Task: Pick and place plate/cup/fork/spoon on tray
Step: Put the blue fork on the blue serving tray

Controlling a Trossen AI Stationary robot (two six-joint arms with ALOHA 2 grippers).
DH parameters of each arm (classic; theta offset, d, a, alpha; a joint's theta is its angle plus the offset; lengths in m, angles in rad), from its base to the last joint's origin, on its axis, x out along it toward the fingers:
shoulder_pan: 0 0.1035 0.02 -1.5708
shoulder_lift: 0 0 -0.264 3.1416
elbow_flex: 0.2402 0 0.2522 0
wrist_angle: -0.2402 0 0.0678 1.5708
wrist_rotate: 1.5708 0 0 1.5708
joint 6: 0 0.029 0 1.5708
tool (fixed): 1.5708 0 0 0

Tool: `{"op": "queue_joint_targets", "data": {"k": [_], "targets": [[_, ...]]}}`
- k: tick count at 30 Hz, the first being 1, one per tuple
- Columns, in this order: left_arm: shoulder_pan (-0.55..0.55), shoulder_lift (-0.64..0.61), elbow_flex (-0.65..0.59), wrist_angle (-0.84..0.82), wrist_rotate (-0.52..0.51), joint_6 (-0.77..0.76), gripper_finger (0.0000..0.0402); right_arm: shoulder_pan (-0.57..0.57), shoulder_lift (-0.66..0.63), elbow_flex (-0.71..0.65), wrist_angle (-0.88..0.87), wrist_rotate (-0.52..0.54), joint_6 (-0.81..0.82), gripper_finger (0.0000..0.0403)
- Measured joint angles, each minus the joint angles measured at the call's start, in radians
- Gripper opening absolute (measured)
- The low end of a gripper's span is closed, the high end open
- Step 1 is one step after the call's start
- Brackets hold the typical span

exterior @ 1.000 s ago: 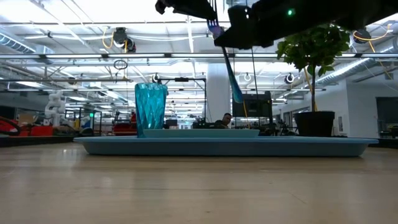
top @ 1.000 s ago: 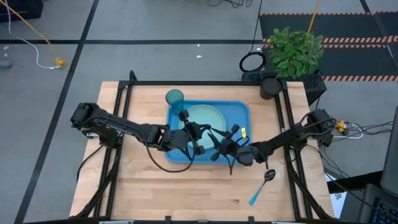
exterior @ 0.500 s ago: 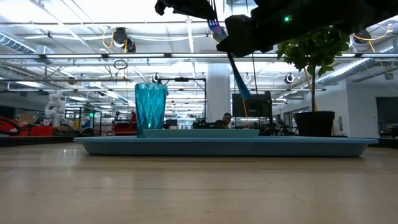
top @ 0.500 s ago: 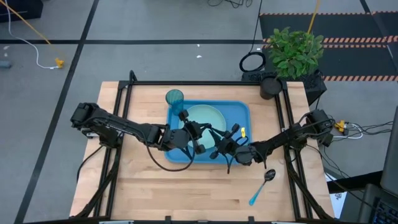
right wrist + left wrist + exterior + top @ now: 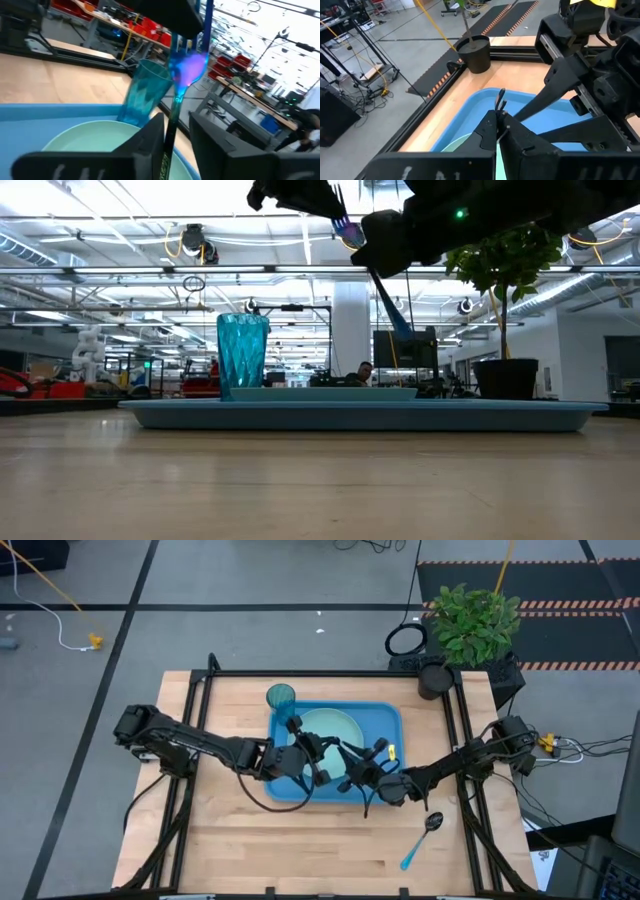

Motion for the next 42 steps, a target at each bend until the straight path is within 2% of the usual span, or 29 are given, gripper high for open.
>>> {"op": "queue_joint_targets", "data": {"k": [5, 14, 20, 23, 28, 33, 38, 42], "targets": [[0.007, 0.000, 0.000, 0.000, -0.001, -0.018, 0.0006, 0.000, 0.000, 0.000, 0.006, 0.019, -0.019, 0.0080], [0.024, 0.017, 0.001, 0.007, -0.011, -0.040, 0.0011, 0.000, -0.001, -0.001, 0.006, 0.039, -0.034, 0.0008], [0.026, 0.023, 0.001, 0.005, -0.007, -0.041, 0.0012, 0.000, -0.001, -0.002, -0.002, 0.051, -0.032, 0.0009], [0.026, 0.023, 0.001, -0.004, 0.007, -0.032, 0.0038, 0.000, 0.000, -0.002, -0.003, 0.049, -0.027, 0.0004], [0.019, 0.006, 0.000, -0.016, 0.016, -0.003, 0.0116, 0.000, -0.001, -0.001, -0.001, 0.047, 0.033, 0.0004], [-0.001, -0.050, 0.000, -0.101, 0.015, -0.003, 0.0179, 0.000, -0.008, 0.000, -0.010, 0.046, 0.065, 0.0004], [-0.052, -0.146, 0.000, -0.197, 0.014, 0.014, 0.0205, 0.000, -0.020, 0.000, -0.031, 0.046, 0.142, 0.0004], [-0.087, -0.230, 0.000, -0.267, 0.011, 0.006, 0.0203, 0.000, -0.068, 0.000, -0.160, 0.032, 0.328, 0.0004]]}}
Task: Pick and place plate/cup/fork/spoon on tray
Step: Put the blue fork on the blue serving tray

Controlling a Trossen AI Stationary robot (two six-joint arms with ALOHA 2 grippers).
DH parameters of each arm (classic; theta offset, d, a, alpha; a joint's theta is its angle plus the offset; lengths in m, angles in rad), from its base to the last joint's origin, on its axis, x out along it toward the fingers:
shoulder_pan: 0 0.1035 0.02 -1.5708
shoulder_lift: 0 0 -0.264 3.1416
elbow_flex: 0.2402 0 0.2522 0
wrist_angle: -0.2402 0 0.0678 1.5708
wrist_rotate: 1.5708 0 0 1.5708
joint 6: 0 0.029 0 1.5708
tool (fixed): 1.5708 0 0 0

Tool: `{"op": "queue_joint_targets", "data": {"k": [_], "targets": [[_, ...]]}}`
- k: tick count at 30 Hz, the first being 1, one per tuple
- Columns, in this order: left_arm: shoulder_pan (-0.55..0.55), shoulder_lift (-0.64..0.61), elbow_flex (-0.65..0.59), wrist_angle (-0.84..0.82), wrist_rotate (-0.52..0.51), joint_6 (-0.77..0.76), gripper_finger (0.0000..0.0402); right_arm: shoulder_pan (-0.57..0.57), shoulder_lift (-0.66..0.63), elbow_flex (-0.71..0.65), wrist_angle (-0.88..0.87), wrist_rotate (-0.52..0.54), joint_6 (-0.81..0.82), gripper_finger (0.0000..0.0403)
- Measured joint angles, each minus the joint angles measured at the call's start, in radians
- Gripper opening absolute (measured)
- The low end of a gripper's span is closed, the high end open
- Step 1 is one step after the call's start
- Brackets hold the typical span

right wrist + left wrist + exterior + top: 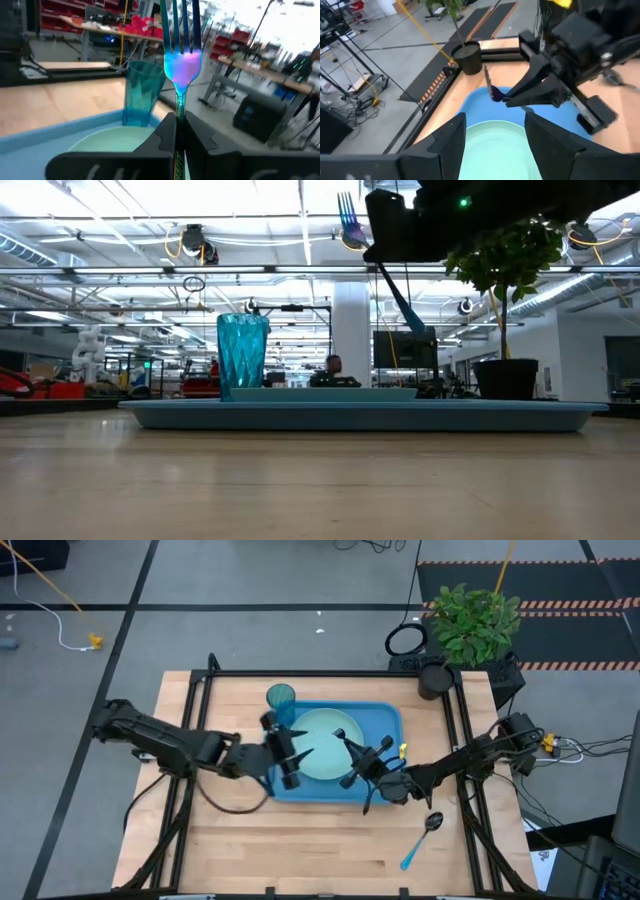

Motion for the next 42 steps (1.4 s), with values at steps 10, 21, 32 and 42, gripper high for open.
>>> {"op": "queue_joint_targets", "data": {"k": [10, 21, 32, 42], "targets": [[-0.067, -0.091, 0.000, -0.089, -0.002, -0.060, 0.0186, -0.165, -0.236, 0.000, -0.680, -0.380, 0.681, 0.0004], [-0.106, -0.046, 0.000, -0.145, 0.008, -0.158, 0.0186, -0.317, -0.268, -0.025, -0.791, -0.514, 0.902, 0.0007], [-0.217, -0.028, 0.000, -0.154, 0.012, -0.214, 0.0186, -0.295, -0.247, -0.044, -0.723, -0.598, 1.046, 0.0008], [-0.311, -0.028, 0.000, -0.154, 0.012, -0.262, 0.0186, -0.250, -0.243, -0.045, -0.989, -0.590, 1.312, 0.0008]]}}
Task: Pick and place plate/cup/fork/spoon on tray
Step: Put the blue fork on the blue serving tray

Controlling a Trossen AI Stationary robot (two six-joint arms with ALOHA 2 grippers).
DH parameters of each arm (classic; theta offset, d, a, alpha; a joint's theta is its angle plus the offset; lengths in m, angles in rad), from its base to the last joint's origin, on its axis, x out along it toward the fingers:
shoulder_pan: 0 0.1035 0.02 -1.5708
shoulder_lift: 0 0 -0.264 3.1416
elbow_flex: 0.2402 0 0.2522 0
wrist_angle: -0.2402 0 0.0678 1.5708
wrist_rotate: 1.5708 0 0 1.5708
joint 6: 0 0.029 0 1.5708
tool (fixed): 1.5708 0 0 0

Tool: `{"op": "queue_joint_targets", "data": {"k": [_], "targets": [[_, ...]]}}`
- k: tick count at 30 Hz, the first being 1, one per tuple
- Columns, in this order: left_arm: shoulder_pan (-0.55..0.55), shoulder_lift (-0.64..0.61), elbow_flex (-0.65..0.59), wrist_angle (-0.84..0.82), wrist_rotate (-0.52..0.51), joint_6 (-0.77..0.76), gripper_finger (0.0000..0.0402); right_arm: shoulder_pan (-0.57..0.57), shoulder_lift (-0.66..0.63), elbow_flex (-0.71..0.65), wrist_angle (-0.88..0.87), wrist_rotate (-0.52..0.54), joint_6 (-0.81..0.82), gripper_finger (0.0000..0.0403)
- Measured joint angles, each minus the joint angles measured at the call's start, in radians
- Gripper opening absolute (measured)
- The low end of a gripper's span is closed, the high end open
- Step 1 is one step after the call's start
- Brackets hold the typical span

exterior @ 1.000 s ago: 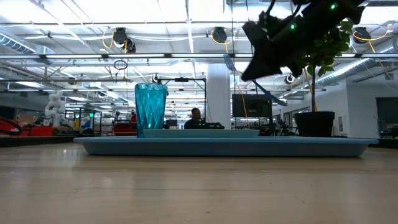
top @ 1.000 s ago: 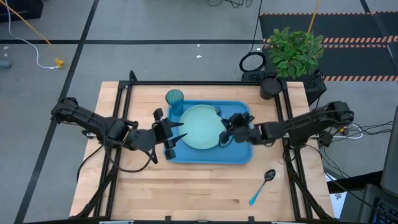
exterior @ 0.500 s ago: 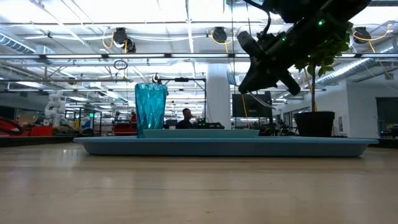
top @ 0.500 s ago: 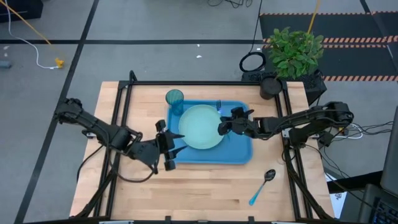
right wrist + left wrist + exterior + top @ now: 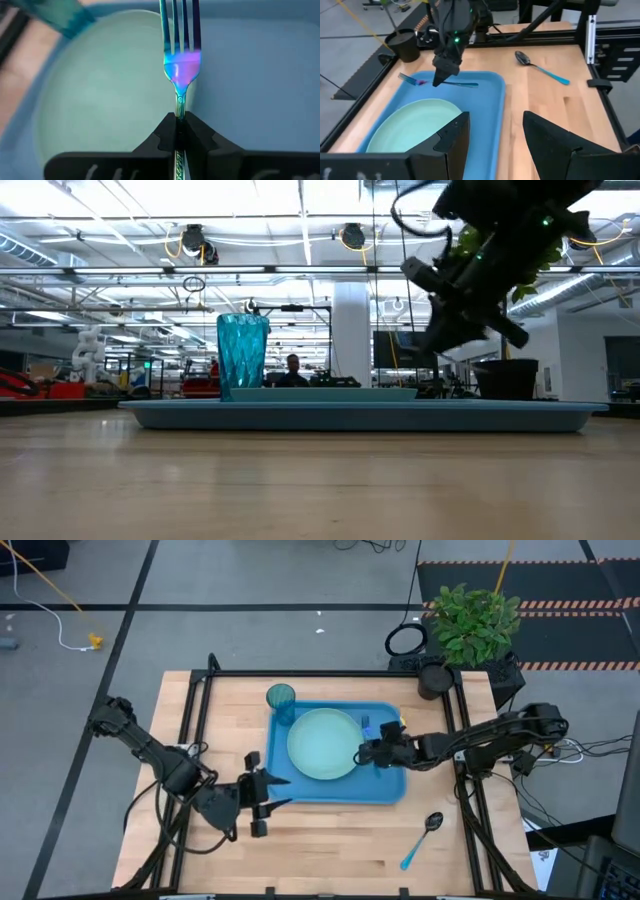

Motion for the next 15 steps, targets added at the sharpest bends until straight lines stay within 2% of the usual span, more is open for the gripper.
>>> {"op": "queue_joint_targets", "data": {"k": [3, 15], "targets": [[-0.015, 0.000, 0.000, 0.001, -0.001, -0.001, 0.0186, 0.014, 0.018, 0.000, -0.048, 0.002, 0.070, 0.0008], [-0.018, 0.000, 0.000, 0.002, -0.002, -0.003, 0.0186, 0.008, 0.145, -0.002, -0.042, -0.003, 0.212, 0.0008]]}}
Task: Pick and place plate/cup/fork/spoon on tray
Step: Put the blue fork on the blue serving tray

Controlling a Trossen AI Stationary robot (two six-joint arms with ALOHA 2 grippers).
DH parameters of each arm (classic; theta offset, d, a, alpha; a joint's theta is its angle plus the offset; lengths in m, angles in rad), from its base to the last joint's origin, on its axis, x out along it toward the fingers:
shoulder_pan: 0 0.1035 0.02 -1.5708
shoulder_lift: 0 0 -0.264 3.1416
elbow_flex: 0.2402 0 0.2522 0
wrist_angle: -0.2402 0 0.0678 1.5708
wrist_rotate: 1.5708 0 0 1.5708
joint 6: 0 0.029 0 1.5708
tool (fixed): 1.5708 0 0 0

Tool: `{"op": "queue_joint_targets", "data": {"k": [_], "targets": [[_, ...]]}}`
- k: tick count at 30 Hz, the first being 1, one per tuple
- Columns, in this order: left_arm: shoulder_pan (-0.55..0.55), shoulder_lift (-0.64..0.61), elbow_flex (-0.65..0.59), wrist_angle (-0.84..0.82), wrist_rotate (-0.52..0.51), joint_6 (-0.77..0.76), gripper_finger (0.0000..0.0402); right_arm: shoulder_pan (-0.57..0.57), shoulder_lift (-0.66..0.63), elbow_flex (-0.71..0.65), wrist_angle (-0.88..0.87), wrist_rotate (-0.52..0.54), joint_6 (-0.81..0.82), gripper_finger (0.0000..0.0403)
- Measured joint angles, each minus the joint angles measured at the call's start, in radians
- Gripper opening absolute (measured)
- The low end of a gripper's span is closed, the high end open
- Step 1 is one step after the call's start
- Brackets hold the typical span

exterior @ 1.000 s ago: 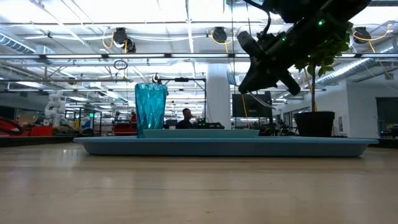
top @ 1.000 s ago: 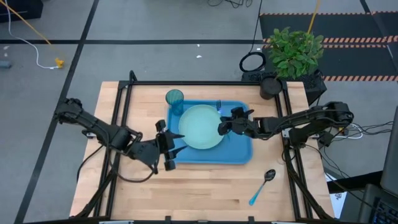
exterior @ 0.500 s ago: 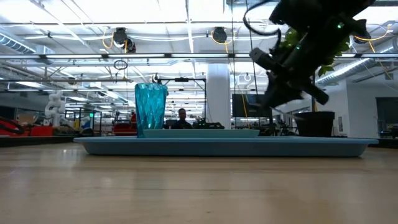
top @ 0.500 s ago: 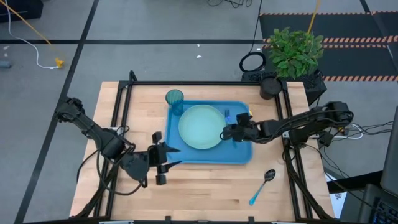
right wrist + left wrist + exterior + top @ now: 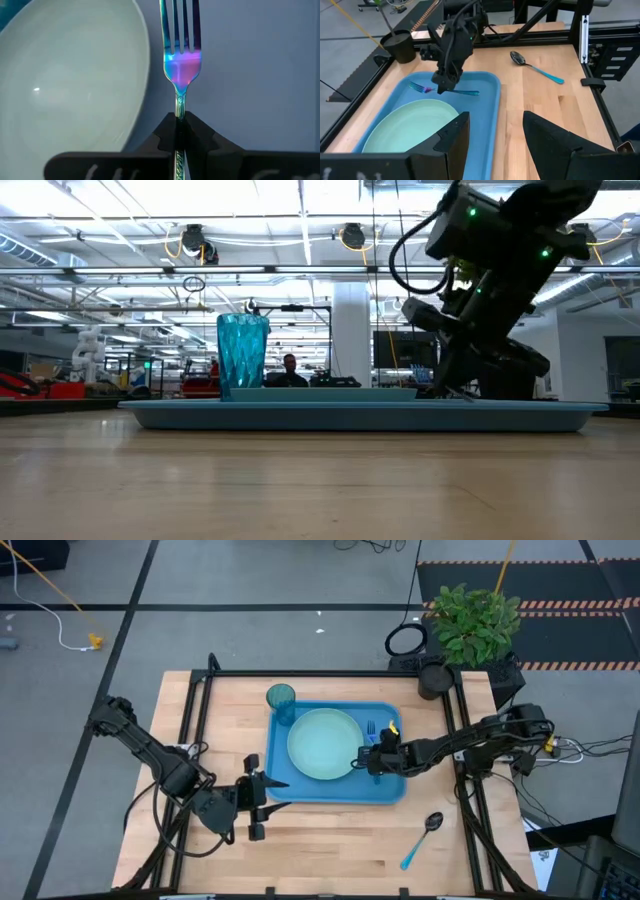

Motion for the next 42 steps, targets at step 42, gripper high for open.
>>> {"op": "queue_joint_targets", "data": {"k": [42], "targets": [[0.000, 0.031, 0.000, 0.032, 0.001, -0.017, 0.0186, -0.078, 0.128, 0.000, 0.178, -0.035, -0.002, 0.0014]]}}
